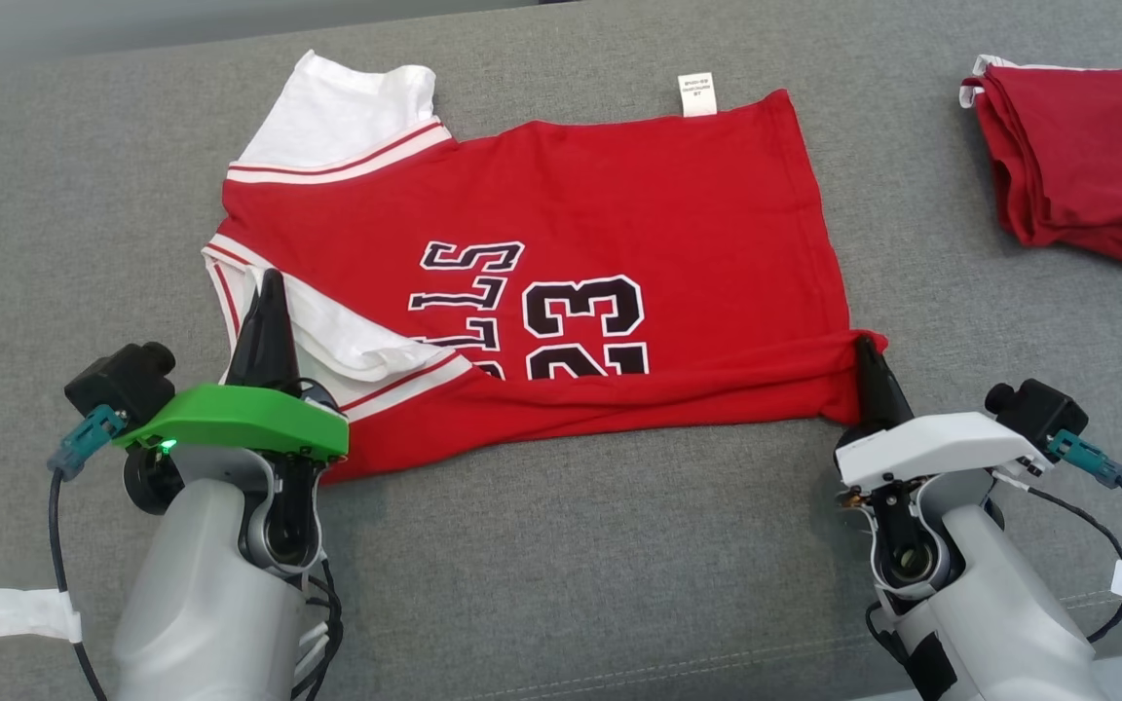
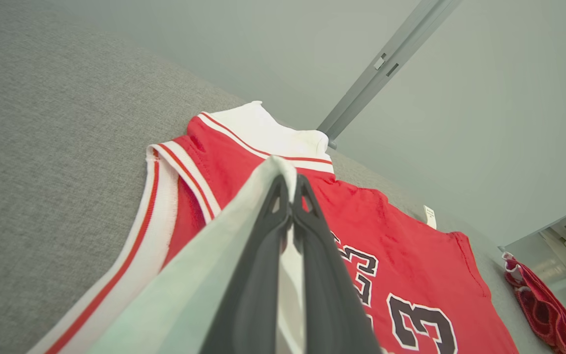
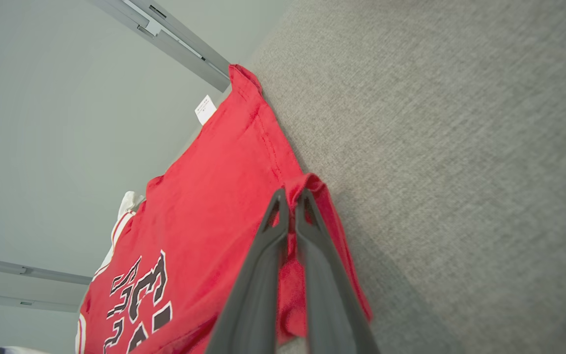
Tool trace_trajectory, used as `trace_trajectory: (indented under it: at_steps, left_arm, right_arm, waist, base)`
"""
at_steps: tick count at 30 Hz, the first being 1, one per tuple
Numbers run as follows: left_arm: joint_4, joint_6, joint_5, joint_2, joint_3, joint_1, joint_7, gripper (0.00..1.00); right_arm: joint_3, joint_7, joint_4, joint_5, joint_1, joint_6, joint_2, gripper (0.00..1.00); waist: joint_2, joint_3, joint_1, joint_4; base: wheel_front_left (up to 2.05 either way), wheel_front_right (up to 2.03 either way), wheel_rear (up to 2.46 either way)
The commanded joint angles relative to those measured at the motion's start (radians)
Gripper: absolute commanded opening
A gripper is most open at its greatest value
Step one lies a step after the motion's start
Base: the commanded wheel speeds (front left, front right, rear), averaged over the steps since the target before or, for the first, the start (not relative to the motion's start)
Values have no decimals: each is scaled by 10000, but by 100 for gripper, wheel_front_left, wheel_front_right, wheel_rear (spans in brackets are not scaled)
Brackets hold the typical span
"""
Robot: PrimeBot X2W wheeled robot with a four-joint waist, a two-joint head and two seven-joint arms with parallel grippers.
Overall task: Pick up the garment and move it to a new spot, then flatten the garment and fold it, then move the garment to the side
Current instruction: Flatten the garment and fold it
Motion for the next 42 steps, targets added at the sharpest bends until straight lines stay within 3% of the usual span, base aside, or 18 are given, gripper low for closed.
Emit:
trace_trajectory:
  at_steps: [1, 3, 8, 9, 10, 11, 13, 14, 22, 29, 36, 42]
  left_arm:
    - [-18, -36, 160, 33, 103, -223, -21, 0]
    - [-2, -38, 105, 32, 94, -303, -21, 0]
    - [113, -39, 227, 34, 216, -526, -21, 0]
    - [171, -40, 234, 31, 254, -559, -21, 0]
    - [224, -40, 247, 32, 304, -601, -21, 0]
    - [254, -38, 278, 34, 367, -645, -21, 0]
    - [205, -39, 358, 34, 491, -719, -21, 61]
    - [159, -39, 376, 34, 537, -705, -21, 100]
    - [-1019, -43, 324, 34, 955, 141, -21, 100]
    - [-2011, -38, 574, 32, 1265, 1564, -21, 100]
    - [-1639, -39, 741, 33, 1247, 2907, -21, 100]
    - [-902, -39, 145, 34, 1228, 3389, 352, 100]
  right_arm:
    - [6, -34, -14, 92, -191, -1, -33, 18]
    - [76, -34, -18, 148, -273, -1, -33, 44]
    - [331, -34, 149, 83, -586, -1, -33, 47]
    - [422, -34, 208, 50, -670, -1, -27, 56]
    - [481, -34, 259, -6, -762, -1, -27, 88]
    - [509, -34, 282, -72, -851, -1, -37, 100]
    - [503, -34, 159, -198, -976, -1, -33, 100]
    - [476, -34, 48, -260, -994, -1, -32, 100]
    - [-363, -34, -1511, -1122, -345, -1, -33, 100]
    - [-987, -34, -3161, -2686, 953, -1, -29, 100]
    - [-1138, -34, -4038, -3258, 2283, -1, -30, 100]
    - [-1230, -34, -4233, -3298, 2844, -1, -32, 100]
  waist:
    - [98, 28, 0, -13]
    - [98, 53, 0, -18]
    - [98, 107, 0, -57]
    - [98, 116, 0, -69]
    - [98, 123, 0, -80]
    - [98, 129, 0, -87]
    - [98, 145, 0, -91]
    - [98, 142, 0, -85]
    - [98, -35, 0, 22]
    - [98, -495, 0, 159]
    - [98, -1024, 0, 268]
    - [98, -1198, 0, 264]
  base:
    - [0, 0, 0]
    - [0, 0, 0]
    - [0, 0, 0]
    - [0, 0, 0]
    - [0, 0, 0]
    - [0, 0, 0]
    - [0, 0, 0]
    - [0, 0, 0]
    - [0, 0, 0]
    - [0, 0, 0]
    - [0, 0, 0]
    - [0, 0, 0]
